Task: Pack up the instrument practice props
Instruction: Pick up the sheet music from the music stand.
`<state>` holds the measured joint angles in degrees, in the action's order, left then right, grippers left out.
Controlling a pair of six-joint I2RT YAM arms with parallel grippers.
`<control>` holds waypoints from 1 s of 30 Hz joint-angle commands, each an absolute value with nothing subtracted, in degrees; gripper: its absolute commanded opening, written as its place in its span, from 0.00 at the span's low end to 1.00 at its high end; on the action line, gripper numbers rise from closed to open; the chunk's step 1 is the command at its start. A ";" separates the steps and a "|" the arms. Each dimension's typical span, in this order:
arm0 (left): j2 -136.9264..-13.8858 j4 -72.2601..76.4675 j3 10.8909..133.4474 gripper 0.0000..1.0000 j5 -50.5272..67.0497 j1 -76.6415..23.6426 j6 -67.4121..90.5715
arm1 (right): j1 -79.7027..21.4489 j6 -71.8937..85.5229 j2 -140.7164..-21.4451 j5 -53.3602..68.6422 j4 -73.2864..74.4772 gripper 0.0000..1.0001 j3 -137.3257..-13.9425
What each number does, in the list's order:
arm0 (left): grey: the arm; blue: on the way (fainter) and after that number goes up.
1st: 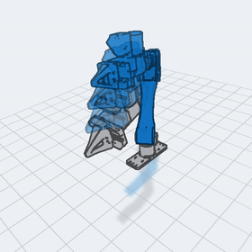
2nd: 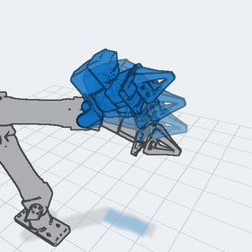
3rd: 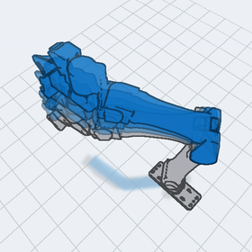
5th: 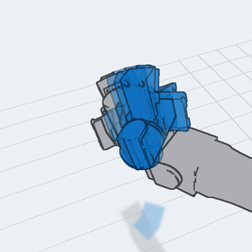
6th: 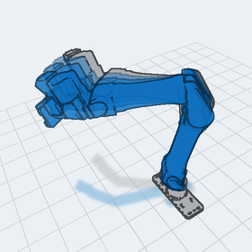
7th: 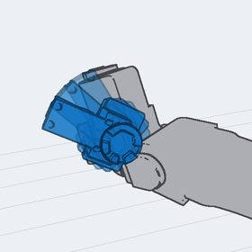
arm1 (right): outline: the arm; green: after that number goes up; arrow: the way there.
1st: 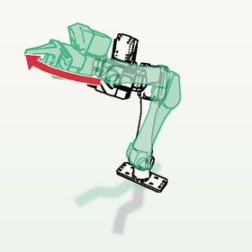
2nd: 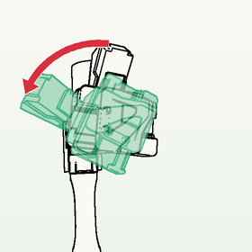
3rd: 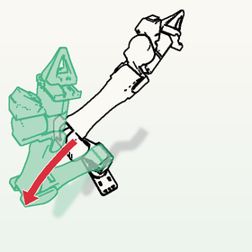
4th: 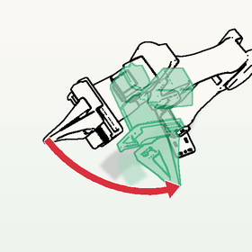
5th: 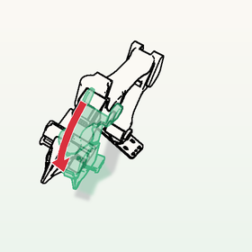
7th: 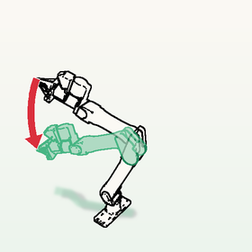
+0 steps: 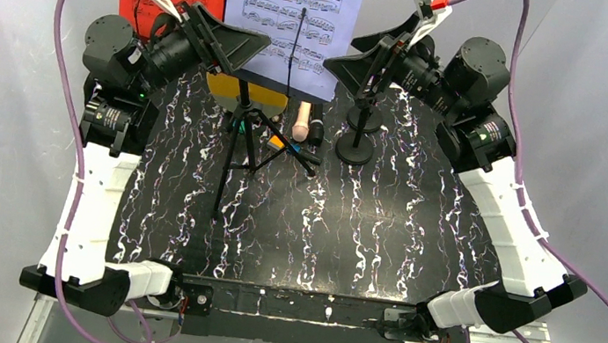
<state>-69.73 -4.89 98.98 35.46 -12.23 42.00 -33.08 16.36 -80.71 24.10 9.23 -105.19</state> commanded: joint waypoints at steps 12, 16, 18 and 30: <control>-73.29 5.89 101.13 0.54 35.96 -21.43 46.14 | -33.14 16.96 -81.45 24.08 1.65 0.97 -108.26; -73.18 3.88 100.86 0.52 32.84 -22.63 43.48 | -33.14 17.19 -81.65 24.17 1.05 0.97 -108.42; -73.28 3.57 100.96 0.51 32.45 -23.04 43.07 | -33.14 17.23 -81.81 24.34 0.57 0.97 -108.35; -75.48 3.01 101.57 0.33 31.66 -27.12 41.68 | -33.22 18.27 -83.31 23.89 -3.16 0.96 -108.17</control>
